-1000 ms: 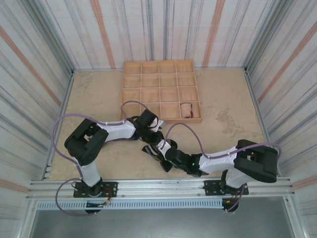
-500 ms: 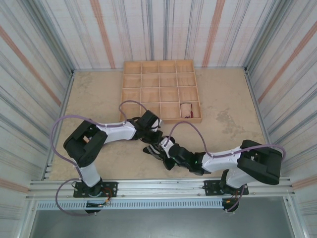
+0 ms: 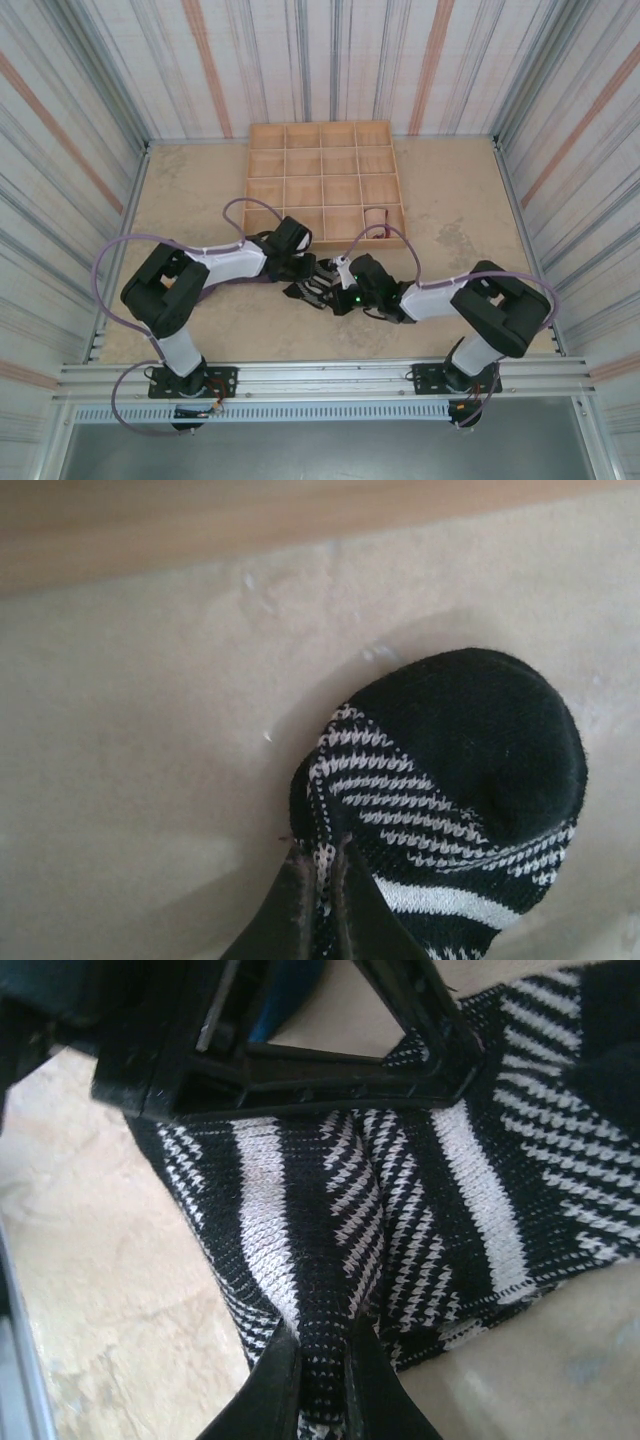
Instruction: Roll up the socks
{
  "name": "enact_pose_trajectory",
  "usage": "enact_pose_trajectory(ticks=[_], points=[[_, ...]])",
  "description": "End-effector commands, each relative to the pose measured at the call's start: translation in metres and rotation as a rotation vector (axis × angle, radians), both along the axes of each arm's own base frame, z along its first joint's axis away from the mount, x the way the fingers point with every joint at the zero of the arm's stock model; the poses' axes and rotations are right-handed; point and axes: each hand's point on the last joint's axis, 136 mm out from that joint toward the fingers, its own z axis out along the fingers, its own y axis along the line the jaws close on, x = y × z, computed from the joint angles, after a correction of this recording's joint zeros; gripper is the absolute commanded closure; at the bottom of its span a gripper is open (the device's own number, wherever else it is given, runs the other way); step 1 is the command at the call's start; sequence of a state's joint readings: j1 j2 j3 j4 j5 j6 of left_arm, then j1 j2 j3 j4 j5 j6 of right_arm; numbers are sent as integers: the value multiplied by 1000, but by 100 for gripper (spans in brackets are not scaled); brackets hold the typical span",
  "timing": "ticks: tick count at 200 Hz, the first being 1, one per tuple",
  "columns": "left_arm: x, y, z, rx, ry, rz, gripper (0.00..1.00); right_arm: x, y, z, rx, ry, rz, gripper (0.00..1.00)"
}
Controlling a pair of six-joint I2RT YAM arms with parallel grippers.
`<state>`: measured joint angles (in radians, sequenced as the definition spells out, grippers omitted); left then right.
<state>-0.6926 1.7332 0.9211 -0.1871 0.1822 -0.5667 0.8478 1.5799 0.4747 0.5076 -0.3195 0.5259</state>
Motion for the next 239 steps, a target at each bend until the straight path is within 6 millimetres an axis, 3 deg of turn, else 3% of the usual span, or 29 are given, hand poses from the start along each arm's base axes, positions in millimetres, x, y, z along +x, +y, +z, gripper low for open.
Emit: enact_pose_trajectory(ticks=[1, 23, 56, 82, 115, 138, 164, 206, 239], points=[[-14, 36, -30, 163, 92, 69, 100, -16, -31, -53, -113, 283, -93, 100], [-10, 38, -30, 150, 97, 85, 100, -13, -37, -67, -110, 386, -135, 100], [-6, 37, -21, 155, 91, 75, 75, -15, -38, -82, -145, 491, -180, 100], [1, 37, 6, 129, 39, 88, 46, -17, -46, -88, -160, 532, -249, 100], [4, 32, 54, 42, -25, 106, 28, -20, -55, -90, -180, 583, -318, 100], [-3, 28, 80, -48, -36, 120, 24, -22, -62, -92, -193, 606, -372, 100], [-21, 30, 91, -146, -12, 165, 21, -23, -71, -91, -220, 616, -437, 100], [-53, 40, 74, -242, 41, 257, 22, -16, -64, -83, -209, 578, -439, 100], [-62, 46, 57, -262, 48, 326, 22, -11, -54, -80, -201, 570, -435, 100]])
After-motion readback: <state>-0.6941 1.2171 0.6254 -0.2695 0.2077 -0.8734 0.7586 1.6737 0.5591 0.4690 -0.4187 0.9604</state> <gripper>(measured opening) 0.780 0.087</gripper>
